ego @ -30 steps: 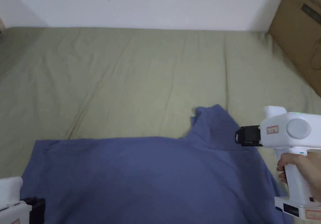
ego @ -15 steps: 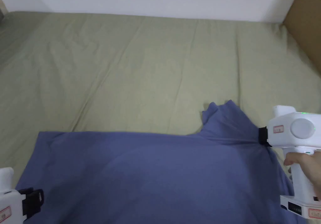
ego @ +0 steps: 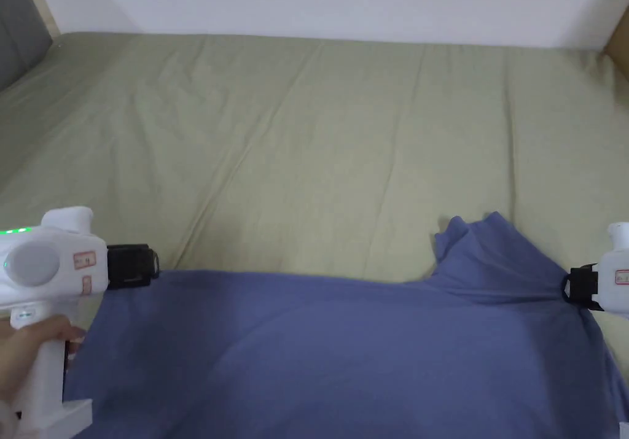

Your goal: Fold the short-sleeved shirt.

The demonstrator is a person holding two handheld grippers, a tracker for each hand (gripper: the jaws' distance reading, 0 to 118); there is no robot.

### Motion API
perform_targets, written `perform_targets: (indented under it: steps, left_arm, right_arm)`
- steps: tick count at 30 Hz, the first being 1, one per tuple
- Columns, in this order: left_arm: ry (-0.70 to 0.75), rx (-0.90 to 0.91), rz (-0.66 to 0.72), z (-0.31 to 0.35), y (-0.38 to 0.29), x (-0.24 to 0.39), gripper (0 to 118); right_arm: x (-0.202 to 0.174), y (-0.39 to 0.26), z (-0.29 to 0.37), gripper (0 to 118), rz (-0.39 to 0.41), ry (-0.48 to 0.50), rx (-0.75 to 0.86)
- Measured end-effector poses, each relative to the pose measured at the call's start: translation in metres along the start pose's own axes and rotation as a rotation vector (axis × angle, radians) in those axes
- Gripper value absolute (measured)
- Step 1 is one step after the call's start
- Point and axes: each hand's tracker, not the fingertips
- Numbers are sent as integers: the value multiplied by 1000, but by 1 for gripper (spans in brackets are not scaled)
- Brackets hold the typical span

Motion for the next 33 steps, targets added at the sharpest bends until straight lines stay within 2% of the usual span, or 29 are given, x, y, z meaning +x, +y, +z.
perform_targets:
  steps: [1,3,4,5,6,7,8,9,10,11,20,23,27,29,33]
  left_arm:
    - [-9,-19,8,-8,4,-1,112]
    - [-16,-79,6,-26,3,1,99]
    - [-6,-99,0,-32,0,3,98]
    - [54,-116,-35,-39,-4,6,93]
    - [32,-77,-54,-36,-7,9,80]
    - [51,-79,-43,-29,-5,11,62]
    - [64,-67,-52,-21,-3,13,62]
    - [56,-68,-62,-15,0,12,55]
    - [43,-71,-78,-10,2,12,38]
    - [6,-75,-81,-6,2,12,1]
    - [-34,-12,-57,69,-16,-5,1]
    - [-47,40,-121,115,-31,-9,1]
    - [-53,79,-183,169,-64,-18,1]
    - [-61,88,-170,189,-86,-25,1]
    - [-77,78,-155,213,-139,-36,1]
  right_arm:
    - [0,0,0,0,-1,0,-1]
    - [-3,-3,1,0,11,-3,2]
    - [-3,-4,2,0,15,-3,2]
    - [-3,-4,2,0,17,-4,2]
    - [-3,-3,4,0,16,-2,2]
    - [-4,-3,7,0,13,-1,2]
    - [-4,-3,9,0,13,2,3]
    - [-5,-3,13,0,12,8,7]
    - [-5,-3,17,0,9,39,10]
    - [-6,-2,21,0,0,48,17]
    - [-13,-9,104,0,17,75,135]
    - [-11,-25,141,0,30,77,166]
    - [-3,-69,186,0,60,93,192]
    - [1,-98,204,0,86,79,189]
    - [12,-167,233,0,85,76,136]
